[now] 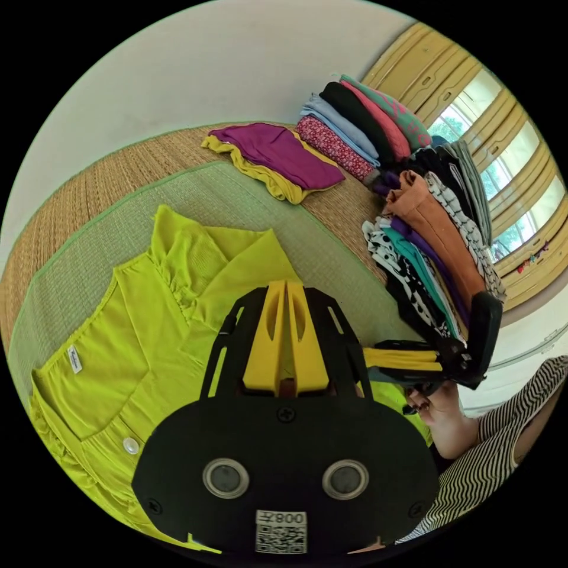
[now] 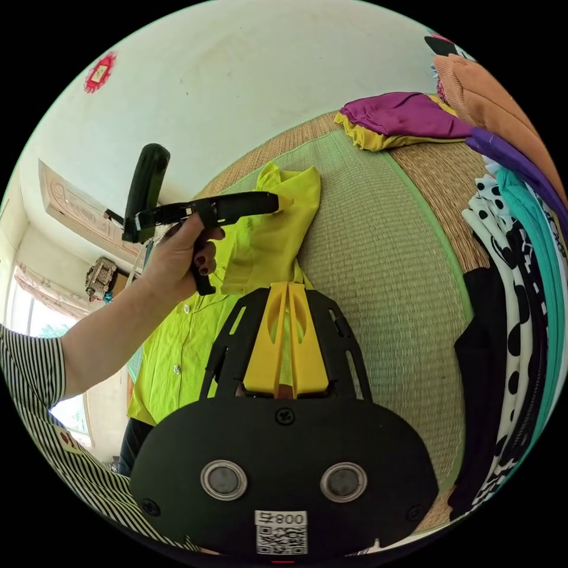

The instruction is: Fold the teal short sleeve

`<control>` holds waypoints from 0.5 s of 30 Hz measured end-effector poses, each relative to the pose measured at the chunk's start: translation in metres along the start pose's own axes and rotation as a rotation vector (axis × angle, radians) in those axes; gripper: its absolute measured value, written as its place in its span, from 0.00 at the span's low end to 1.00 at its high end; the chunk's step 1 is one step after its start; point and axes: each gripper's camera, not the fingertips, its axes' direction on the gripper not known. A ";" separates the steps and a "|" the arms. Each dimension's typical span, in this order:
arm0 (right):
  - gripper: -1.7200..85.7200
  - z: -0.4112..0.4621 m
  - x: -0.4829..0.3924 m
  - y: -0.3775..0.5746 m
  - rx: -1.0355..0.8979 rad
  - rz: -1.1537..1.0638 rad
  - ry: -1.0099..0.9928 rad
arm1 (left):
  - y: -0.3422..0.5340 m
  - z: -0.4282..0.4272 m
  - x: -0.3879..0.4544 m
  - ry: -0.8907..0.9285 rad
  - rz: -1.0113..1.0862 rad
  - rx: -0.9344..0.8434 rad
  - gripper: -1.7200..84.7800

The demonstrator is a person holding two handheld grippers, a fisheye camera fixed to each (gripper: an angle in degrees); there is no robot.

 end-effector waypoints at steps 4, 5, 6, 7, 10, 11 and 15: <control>0.02 0.001 0.001 0.000 0.000 0.008 -0.009 | -0.020 0.004 -0.014 0.017 -0.089 -0.052 0.02; 0.02 0.001 0.003 -0.001 -0.001 0.014 -0.019 | -0.020 -0.004 -0.014 0.033 -0.109 -0.030 0.02; 0.02 0.001 0.004 0.000 0.001 0.020 -0.030 | -0.021 -0.008 -0.013 0.036 -0.109 -0.040 0.02; 0.02 0.001 0.005 0.000 0.003 0.024 -0.035 | -0.020 -0.018 -0.007 0.026 -0.099 -0.043 0.02; 0.02 0.002 0.006 0.000 0.006 0.037 -0.055 | -0.004 -0.060 0.016 0.038 -0.045 0.002 0.02; 0.02 0.002 0.007 0.000 0.008 0.043 -0.063 | 0.007 -0.076 0.026 0.053 -0.027 0.010 0.02; 0.02 0.003 0.011 0.002 0.021 0.075 -0.102 | 0.042 -0.108 0.049 0.117 -0.017 -0.013 0.02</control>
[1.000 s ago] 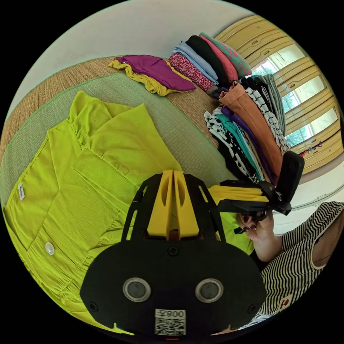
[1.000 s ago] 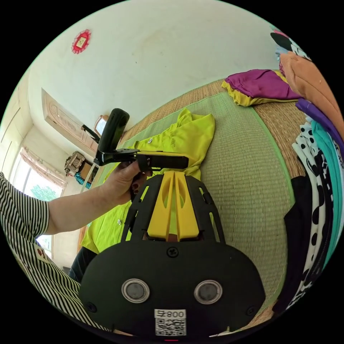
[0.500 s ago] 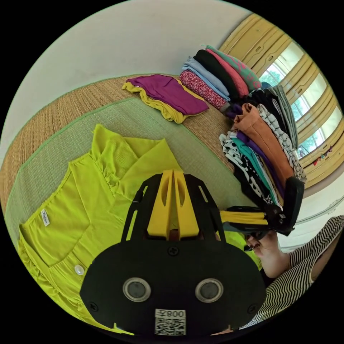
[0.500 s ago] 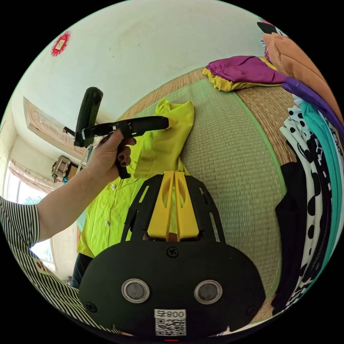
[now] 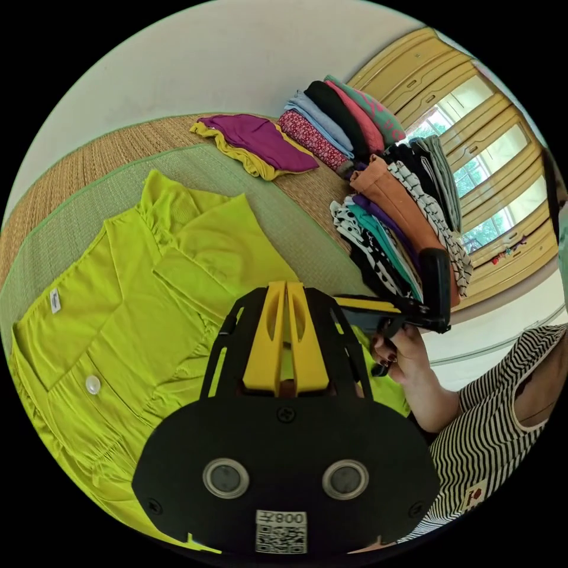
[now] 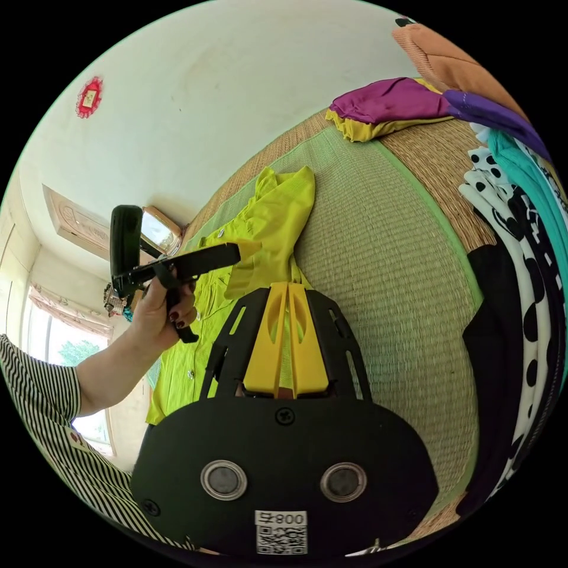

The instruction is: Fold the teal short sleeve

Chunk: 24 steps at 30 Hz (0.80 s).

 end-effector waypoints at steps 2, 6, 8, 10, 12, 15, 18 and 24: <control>0.02 0.001 0.000 0.001 0.004 0.007 -0.006 | 0.012 -0.005 0.010 0.012 -0.023 -0.044 0.02; 0.02 0.003 -0.001 0.003 0.014 0.019 -0.018 | 0.010 -0.013 0.021 0.016 -0.031 -0.086 0.02; 0.02 0.002 0.000 0.005 0.033 0.030 -0.041 | 0.006 -0.036 0.032 -0.015 -0.007 -0.094 0.02; 0.02 -0.001 0.003 0.008 0.066 0.052 -0.066 | 0.009 -0.063 0.041 -0.026 0.005 -0.066 0.02; 0.02 -0.007 -0.005 0.013 0.108 0.028 -0.069 | 0.016 -0.091 0.046 -0.009 -0.001 -0.044 0.02; 0.02 0.001 -0.024 0.013 0.068 -0.020 0.044 | 0.039 -0.131 0.046 -0.009 -0.047 -0.039 0.02; 0.02 0.012 -0.031 0.011 0.025 -0.015 0.074 | 0.071 -0.172 0.041 0.001 -0.108 -0.049 0.02; 0.02 0.017 -0.029 0.011 0.025 0.037 -0.009 | 0.140 -0.284 0.024 0.001 -0.261 0.002 0.02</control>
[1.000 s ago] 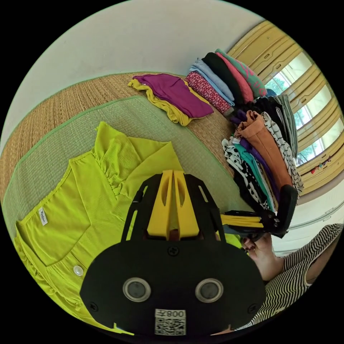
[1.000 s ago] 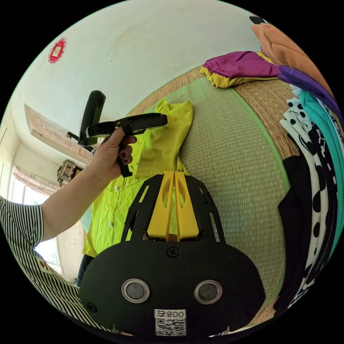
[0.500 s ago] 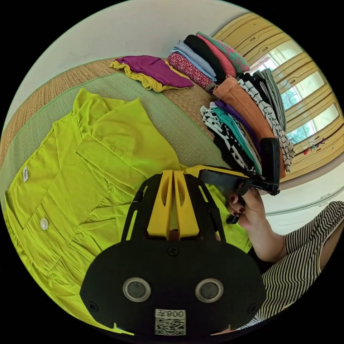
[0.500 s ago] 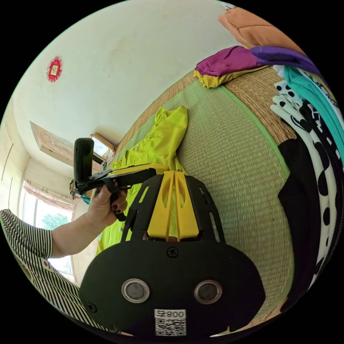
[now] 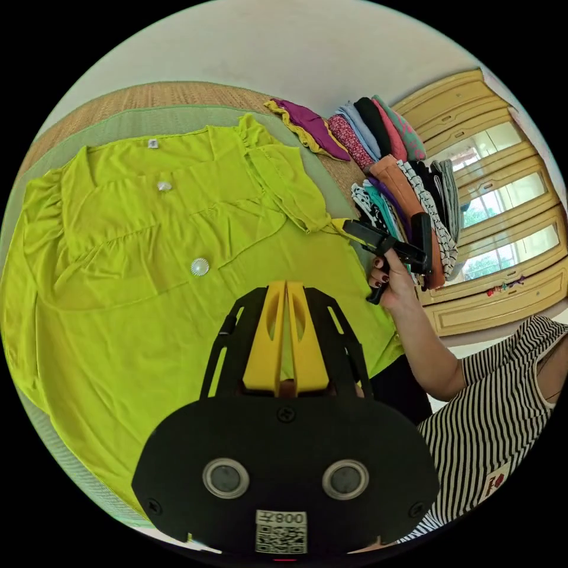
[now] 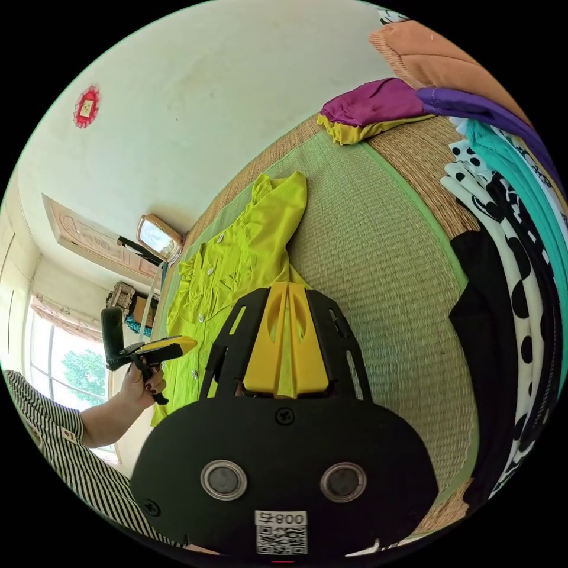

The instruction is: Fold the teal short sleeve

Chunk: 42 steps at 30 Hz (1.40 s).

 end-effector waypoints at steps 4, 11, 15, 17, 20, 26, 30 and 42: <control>0.02 -0.005 -0.006 0.005 0.032 0.018 -0.033 | 0.056 -0.094 -0.044 0.041 -0.219 0.141 0.02; 0.02 -0.010 -0.036 0.016 0.007 0.010 -0.016 | 0.178 -0.243 -0.125 0.155 -0.628 0.537 0.04; 0.02 0.010 -0.073 0.026 -0.077 -0.034 -0.029 | 0.219 -0.298 -0.152 0.135 -0.732 0.653 0.06; 0.02 0.025 -0.096 0.028 -0.126 -0.066 -0.036 | 0.235 -0.327 -0.167 0.103 -0.781 0.698 0.09; 0.02 0.057 -0.139 0.028 -0.219 -0.148 -0.063 | 0.241 -0.356 -0.183 0.088 -0.797 0.730 0.10; 0.02 0.131 -0.237 0.024 -0.365 -0.336 -0.129 | 0.228 -0.397 -0.199 0.017 -0.769 0.682 0.10; 0.03 0.182 -0.305 0.024 -0.429 -0.469 -0.153 | 0.223 -0.418 -0.201 0.017 -0.746 0.677 0.08; 0.10 0.360 -0.534 0.067 -0.609 -1.014 0.047 | 0.220 -0.470 -0.190 0.093 -0.669 0.704 0.03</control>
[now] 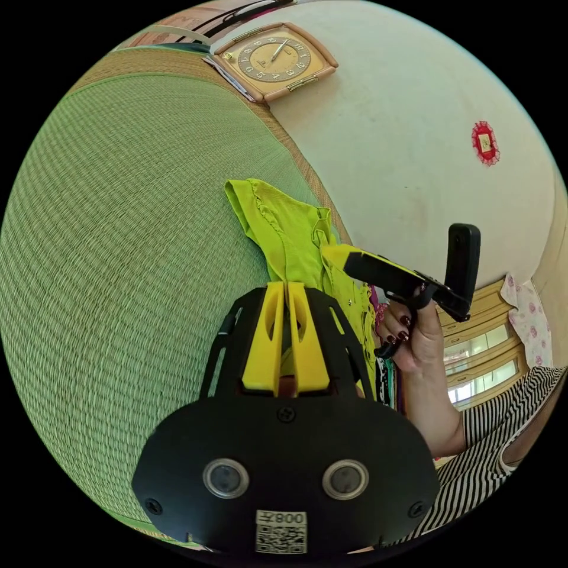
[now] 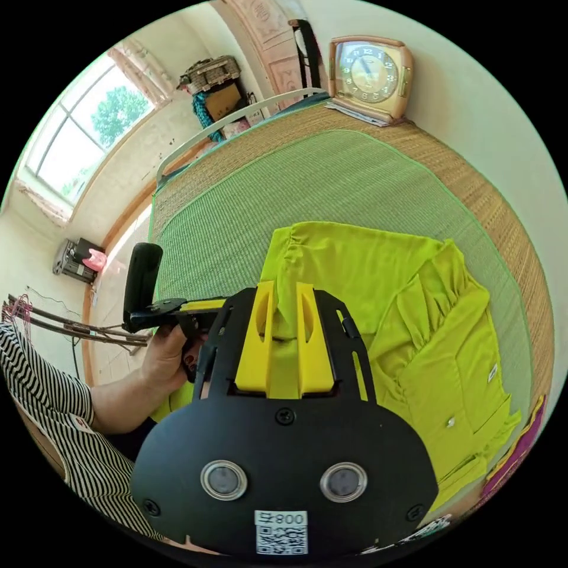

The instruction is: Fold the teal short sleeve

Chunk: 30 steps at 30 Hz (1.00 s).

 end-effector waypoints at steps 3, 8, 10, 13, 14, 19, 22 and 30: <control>0.11 0.024 -0.026 -0.043 -0.020 -0.064 0.070 | -0.005 -0.006 0.009 0.009 0.016 -0.005 0.03; 0.12 0.063 -0.049 -0.090 -0.106 -0.095 0.203 | -0.008 -0.016 0.028 0.022 0.042 -0.027 0.03; 0.12 0.074 -0.054 -0.100 -0.128 -0.098 0.202 | -0.008 -0.020 0.035 0.019 0.056 -0.032 0.03; 0.12 0.084 -0.064 -0.108 -0.127 -0.111 0.261 | -0.008 -0.027 0.044 0.014 0.075 -0.042 0.03; 0.12 0.085 -0.068 -0.111 -0.124 -0.113 0.279 | -0.007 -0.029 0.047 0.017 0.080 -0.038 0.03; 0.11 0.088 -0.076 -0.119 -0.116 -0.122 0.320 | -0.001 -0.033 0.060 0.017 0.086 -0.037 0.03; 0.07 0.088 -0.076 -0.124 -0.112 -0.127 0.328 | 0.004 -0.035 0.067 0.021 0.092 -0.028 0.03; 0.04 0.042 -0.035 -0.134 -0.026 -0.047 0.232 | 0.020 -0.035 0.100 0.016 0.180 0.008 0.03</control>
